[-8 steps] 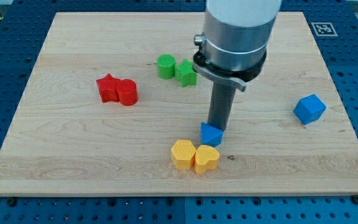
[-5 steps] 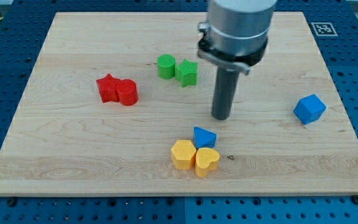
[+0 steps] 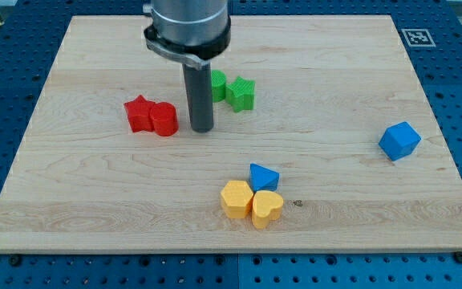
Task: Move the red blocks towards the center left of the board
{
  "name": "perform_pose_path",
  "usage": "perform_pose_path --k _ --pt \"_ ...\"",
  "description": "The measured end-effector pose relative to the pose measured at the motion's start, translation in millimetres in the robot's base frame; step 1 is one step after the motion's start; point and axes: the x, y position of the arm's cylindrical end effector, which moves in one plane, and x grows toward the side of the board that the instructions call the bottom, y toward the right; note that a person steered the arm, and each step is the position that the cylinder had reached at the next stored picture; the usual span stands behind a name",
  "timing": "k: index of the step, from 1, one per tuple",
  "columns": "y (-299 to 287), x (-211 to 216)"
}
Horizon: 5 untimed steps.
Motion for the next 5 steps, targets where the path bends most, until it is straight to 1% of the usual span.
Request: perform_pose_path --k 1,3,5 --pt "-9.6 -1.3" --pt "20.6 4.9" --pt "22.8 24.6"
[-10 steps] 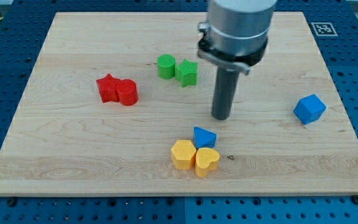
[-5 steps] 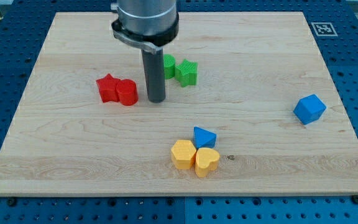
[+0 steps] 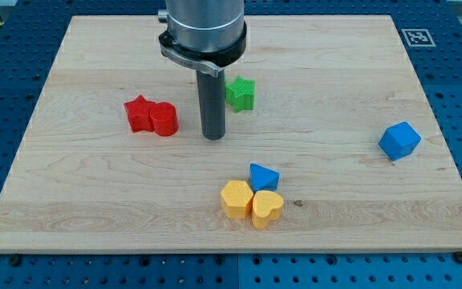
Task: Move the red blocks towards the center left of the board
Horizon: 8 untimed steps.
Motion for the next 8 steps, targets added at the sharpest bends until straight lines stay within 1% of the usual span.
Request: perform_pose_path --k 1,2,3,5,8 --pt "0.0 0.0" --pt "-12.6 -0.9" --pt "-35.1 -5.2" --pt "-59.2 -18.8" --pt "-108.0 -20.8"
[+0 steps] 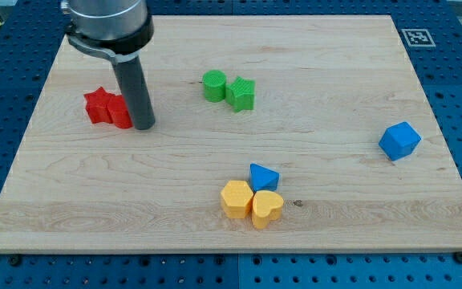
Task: Move the red blocks towards the center left of the board
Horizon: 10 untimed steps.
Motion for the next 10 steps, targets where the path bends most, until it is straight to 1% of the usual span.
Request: perform_pose_path --k 1,3,4,5,6,7,9,10 --pt "-15.8 0.0" --pt "-21.4 0.0" --pt "-5.8 -11.2" --pt "2.0 -34.0" --pt "-26.7 -42.0" --pt "-37.2 -42.0" --pt "-35.6 -38.6" --pt "-35.6 -27.0"
